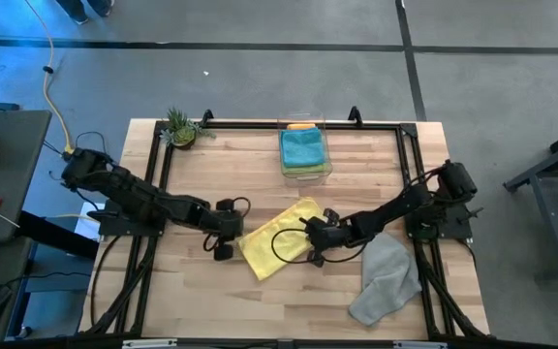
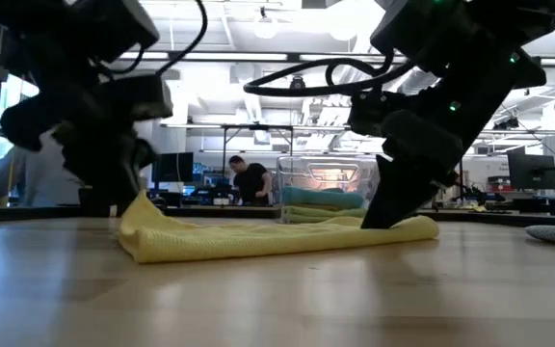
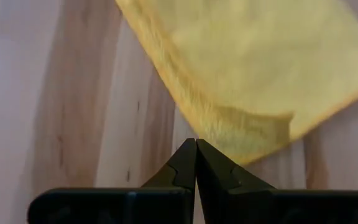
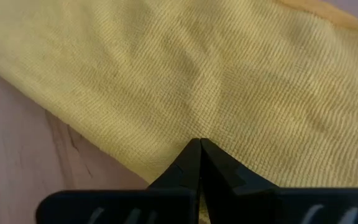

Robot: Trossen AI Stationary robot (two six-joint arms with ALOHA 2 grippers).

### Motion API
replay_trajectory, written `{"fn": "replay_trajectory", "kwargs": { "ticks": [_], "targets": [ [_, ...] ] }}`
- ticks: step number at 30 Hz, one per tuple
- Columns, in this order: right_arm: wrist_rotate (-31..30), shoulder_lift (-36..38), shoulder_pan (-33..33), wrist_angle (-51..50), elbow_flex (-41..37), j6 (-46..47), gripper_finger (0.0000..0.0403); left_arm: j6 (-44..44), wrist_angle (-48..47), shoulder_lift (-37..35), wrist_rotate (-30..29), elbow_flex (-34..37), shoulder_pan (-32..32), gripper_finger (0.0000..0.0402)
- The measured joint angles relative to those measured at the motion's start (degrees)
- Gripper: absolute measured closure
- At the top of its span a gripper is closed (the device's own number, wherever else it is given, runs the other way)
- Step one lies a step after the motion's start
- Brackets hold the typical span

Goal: Fold microfiber towels
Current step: Fold the yellow microfiber cloth

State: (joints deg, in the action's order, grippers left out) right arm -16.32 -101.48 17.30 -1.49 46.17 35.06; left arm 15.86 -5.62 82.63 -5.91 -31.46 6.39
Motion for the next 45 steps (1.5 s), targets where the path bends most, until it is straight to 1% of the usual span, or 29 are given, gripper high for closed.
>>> {"fn": "replay_trajectory", "kwargs": {
  "ticks": [5, 9, 14, 16, 18, 20, 21, 24, 27, 30, 33, 36, 40, 42, 45],
  "targets": [
    [0.93, 1.74, 0.32, -1.25, -0.17, -2.73, 0.0403, 0.50, 3.76, 2.28, 0.76, 2.36, 1.03, 0.0401],
    [1.69, 4.14, 0.36, -1.90, -0.17, -3.83, 0.0403, 0.50, 8.07, 4.35, 0.10, 2.80, 2.70, 0.0402],
    [2.52, 8.82, 1.24, -5.03, -0.17, -3.98, 0.0403, 1.31, 11.62, 5.85, -0.04, 2.77, 4.49, 0.0402],
    [2.27, 10.51, 1.65, -8.01, -0.17, -2.42, 0.0403, 2.49, 12.60, 5.99, 0.64, 2.77, 5.24, 0.0401],
    [0.07, 11.73, 1.67, -12.71, -0.17, 0.92, 0.0403, 3.58, 14.01, 6.04, 2.02, 2.82, 6.22, 0.0401],
    [-2.25, 11.88, 1.16, -16.88, -0.17, 4.97, 0.0403, 4.49, 15.76, 6.04, 2.25, 2.82, 7.38, 0.0401],
    [-2.48, 11.79, 0.74, -18.59, -0.17, 6.49, 0.0403, 4.90, 16.39, 6.04, 2.15, 2.82, 7.87, 0.0401],
    [-2.80, 10.24, -0.82, -18.60, -0.17, 7.80, 0.0403, 6.31, 17.76, 6.04, 0.85, 2.82, 9.51, 0.0401],
    [-2.70, 7.92, -2.78, -16.51, -0.17, 6.47, 0.0403, 7.42, 19.36, 6.04, -0.62, 2.82, 11.05, 0.0401],
    [-2.78, 5.80, -4.96, -16.51, -0.17, 5.33, 0.0403, 8.69, 20.49, 6.04, -1.68, 2.82, 12.49, 0.0401],
    [-3.61, 4.63, -6.98, -15.94, -0.17, 3.79, 0.0403, 9.89, 20.42, 5.61, -0.69, 2.82, 14.08, 0.0401],
    [-4.61, 4.23, -8.72, -14.90, -0.17, 0.85, 0.0403, 10.51, 19.98, 2.67, 0.29, 2.77, 15.36, 0.0401],
    [-4.72, 4.23, -10.97, -11.99, -0.17, -6.37, 0.0403, 9.32, 17.75, -2.14, -3.95, 2.63, 15.13, 0.0401],
    [-4.64, 3.76, -12.20, -9.07, -0.17, -10.36, 0.0403, 8.77, 13.52, -4.40, -6.13, 2.72, 13.96, 0.0401],
    [-3.07, 3.42, -13.78, -5.81, -0.18, -14.86, 0.0403, 8.61, 8.88, -4.96, -7.59, 2.74, 11.46, 0.0401]
  ]
}}
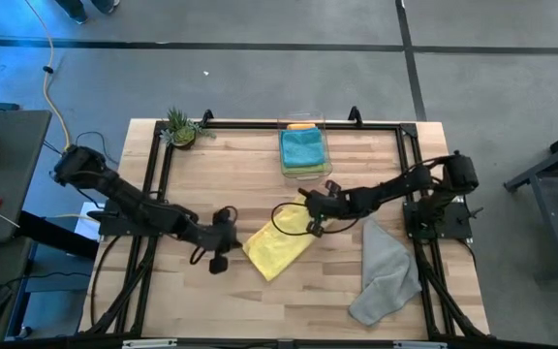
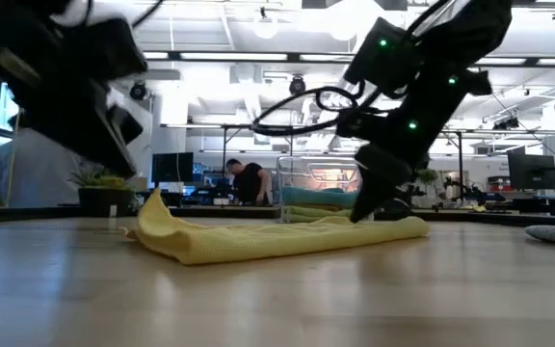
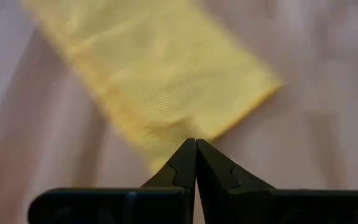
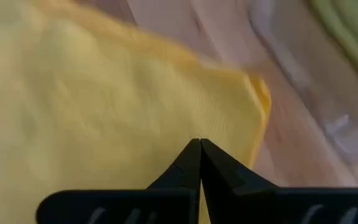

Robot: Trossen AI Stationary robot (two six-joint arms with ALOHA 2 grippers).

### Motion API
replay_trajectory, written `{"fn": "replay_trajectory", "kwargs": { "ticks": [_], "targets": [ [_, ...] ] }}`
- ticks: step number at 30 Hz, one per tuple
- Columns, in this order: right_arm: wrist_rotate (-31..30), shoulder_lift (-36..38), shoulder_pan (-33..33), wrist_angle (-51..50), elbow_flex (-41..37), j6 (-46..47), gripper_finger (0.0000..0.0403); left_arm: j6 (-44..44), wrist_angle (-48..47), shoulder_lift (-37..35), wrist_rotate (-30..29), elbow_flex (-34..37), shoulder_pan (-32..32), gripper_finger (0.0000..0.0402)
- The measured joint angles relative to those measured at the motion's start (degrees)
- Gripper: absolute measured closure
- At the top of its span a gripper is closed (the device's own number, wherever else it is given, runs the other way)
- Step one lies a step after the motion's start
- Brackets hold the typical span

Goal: Fold microfiber towels
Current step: Fold the yellow microfiber cloth

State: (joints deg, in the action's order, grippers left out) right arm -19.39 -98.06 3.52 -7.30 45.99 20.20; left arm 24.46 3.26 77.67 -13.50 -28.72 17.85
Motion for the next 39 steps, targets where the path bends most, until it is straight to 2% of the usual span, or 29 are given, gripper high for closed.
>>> {"fn": "replay_trajectory", "kwargs": {
  "ticks": [2, 6, 14, 25, 29, 39],
  "targets": [
    [0.37, 0.38, -0.36, 1.25, 0.03, -1.54, 0.0403, -0.46, -1.66, 0.23, -0.09, 0.63, -1.45, 0.0401],
    [0.28, 3.86, 1.73, 1.29, 0.03, -2.28, 0.0403, -1.67, 1.10, 4.29, 2.34, 2.17, -3.70, 0.0401],
    [0.89, 5.55, 9.25, 3.22, 0.03, 2.55, 0.0403, -4.07, 13.67, 14.27, 7.10, 1.80, -4.96, 0.0401],
    [4.02, 4.19, 17.50, 12.68, 0.06, 3.92, 0.0400, -1.71, 17.85, 22.84, 8.62, -5.47, 0.32, 0.0402],
    [4.93, 3.47, 20.57, 13.78, 0.09, 4.02, 0.0377, -0.62, 17.42, 25.28, 7.87, -8.80, 2.73, 0.0402],
    [2.89, 2.63, 29.20, 14.82, 0.03, 8.07, 0.0280, -3.15, 19.39, 35.69, 7.73, -21.01, 4.89, 0.0402]
  ]
}}
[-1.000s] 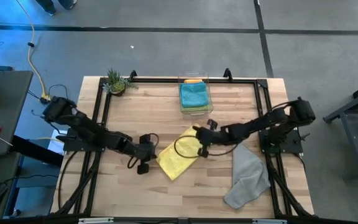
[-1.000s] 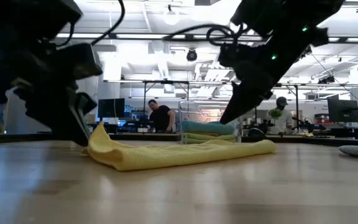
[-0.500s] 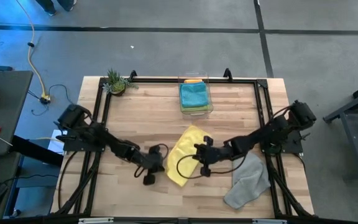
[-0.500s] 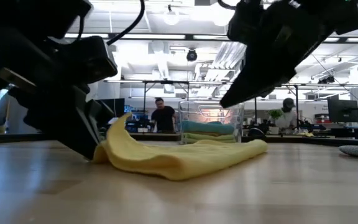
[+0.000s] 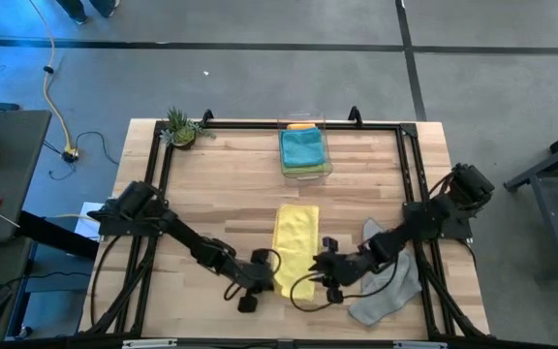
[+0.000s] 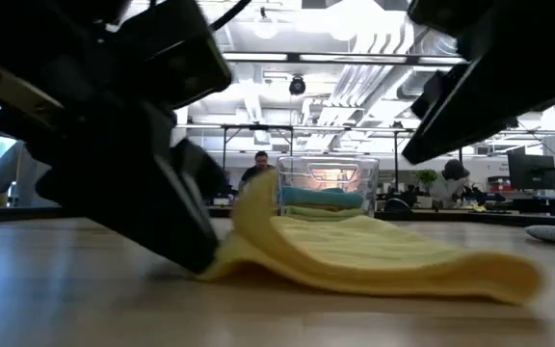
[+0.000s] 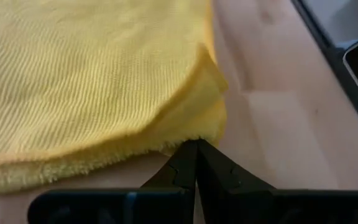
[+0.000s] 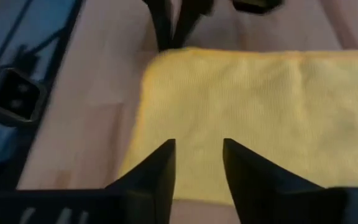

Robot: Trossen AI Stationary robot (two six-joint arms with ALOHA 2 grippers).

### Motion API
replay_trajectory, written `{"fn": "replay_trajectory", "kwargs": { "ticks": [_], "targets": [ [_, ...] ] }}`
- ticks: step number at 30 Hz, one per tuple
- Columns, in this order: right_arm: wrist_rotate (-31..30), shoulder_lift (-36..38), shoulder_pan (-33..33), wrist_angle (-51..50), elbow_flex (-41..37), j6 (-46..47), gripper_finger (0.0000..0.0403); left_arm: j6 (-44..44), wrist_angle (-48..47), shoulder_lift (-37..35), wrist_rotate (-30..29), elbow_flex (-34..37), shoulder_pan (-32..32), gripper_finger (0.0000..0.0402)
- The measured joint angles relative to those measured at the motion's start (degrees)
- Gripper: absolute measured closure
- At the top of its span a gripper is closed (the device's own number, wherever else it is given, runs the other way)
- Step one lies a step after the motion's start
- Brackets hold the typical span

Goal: Fold microfiber towels
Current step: Fold the yellow microfiber cloth

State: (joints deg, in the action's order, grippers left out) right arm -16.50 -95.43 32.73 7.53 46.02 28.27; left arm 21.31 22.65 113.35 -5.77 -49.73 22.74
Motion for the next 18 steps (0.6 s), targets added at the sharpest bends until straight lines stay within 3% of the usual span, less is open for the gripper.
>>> {"fn": "replay_trajectory", "kwargs": {
  "ticks": [5, 12, 18],
  "targets": [
    [-2.79, -0.34, 4.15, 0.50, 0.00, 1.79, 0.0252, -2.53, -1.37, 2.37, 2.43, -4.24, 0.40, 0.0401],
    [-9.01, -0.39, 10.15, -0.42, 2.00, 1.35, 0.0220, -2.62, -15.92, -5.37, 0.78, -4.28, 4.30, 0.0401],
    [-10.26, -5.29, 12.64, -3.70, 7.80, -2.80, 0.0180, -1.96, -12.76, -9.20, -3.42, -2.22, 8.13, 0.0401]
  ]
}}
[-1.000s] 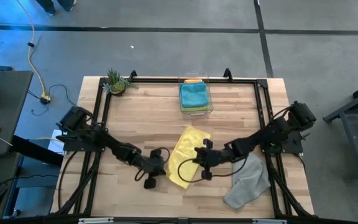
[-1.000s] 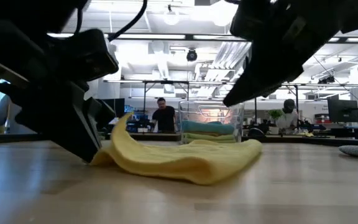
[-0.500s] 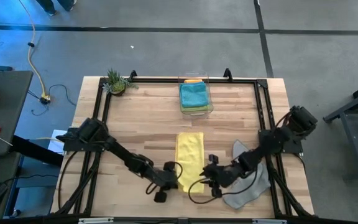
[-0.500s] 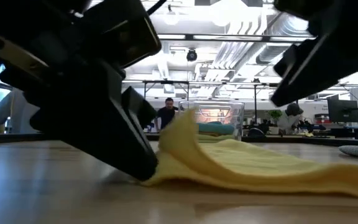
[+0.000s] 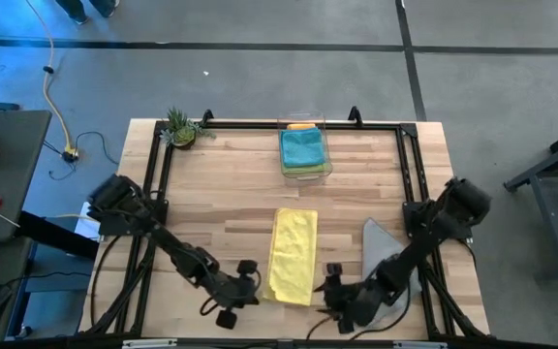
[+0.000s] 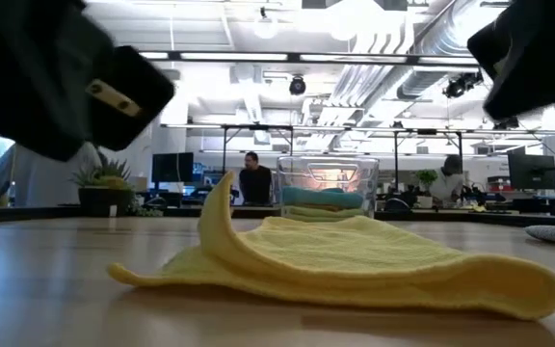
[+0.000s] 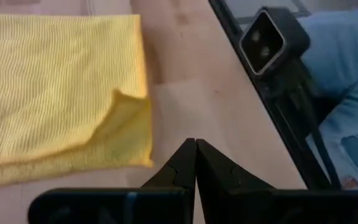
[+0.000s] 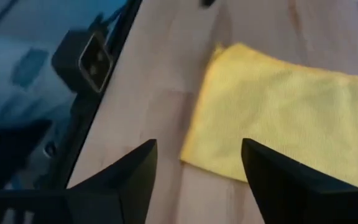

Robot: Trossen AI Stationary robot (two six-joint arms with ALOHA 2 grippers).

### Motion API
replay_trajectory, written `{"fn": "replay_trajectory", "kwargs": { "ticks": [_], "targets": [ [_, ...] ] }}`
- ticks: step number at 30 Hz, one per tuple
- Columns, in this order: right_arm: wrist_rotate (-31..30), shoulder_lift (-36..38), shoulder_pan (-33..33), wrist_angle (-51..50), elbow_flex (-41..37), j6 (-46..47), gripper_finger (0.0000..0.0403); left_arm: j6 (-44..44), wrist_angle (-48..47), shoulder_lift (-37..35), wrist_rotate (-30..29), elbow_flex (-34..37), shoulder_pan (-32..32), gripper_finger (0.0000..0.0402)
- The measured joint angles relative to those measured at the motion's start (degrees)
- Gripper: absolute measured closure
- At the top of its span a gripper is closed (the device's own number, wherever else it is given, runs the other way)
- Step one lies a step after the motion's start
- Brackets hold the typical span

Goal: Fold microfiber towels
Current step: Fold the yellow microfiber cloth

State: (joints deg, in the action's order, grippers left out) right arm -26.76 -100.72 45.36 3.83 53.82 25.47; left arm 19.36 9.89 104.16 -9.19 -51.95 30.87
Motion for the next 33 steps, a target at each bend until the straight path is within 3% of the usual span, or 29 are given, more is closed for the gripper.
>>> {"fn": "replay_trajectory", "kwargs": {
  "ticks": [7, 16, 24, 33],
  "targets": [
    [1.21, -10.89, 1.25, -12.31, 12.29, -8.23, 0.0165, 1.52, 5.95, -0.87, -2.20, 4.98, 1.84, 0.0401],
    [-5.67, -21.42, 1.10, -27.57, 26.42, -15.33, 0.0218, 2.05, 10.44, -0.87, -2.18, 7.64, 1.53, 0.0401],
    [-4.62, -23.14, 0.47, -29.37, 28.00, -16.13, 0.0273, 1.72, 10.62, -0.87, -1.81, 7.65, 1.53, 0.0401],
    [-3.21, -23.16, -0.68, -30.60, 27.96, -15.02, 0.0378, 2.49, 8.70, -3.99, -3.74, 7.64, 1.53, 0.0401]
  ]
}}
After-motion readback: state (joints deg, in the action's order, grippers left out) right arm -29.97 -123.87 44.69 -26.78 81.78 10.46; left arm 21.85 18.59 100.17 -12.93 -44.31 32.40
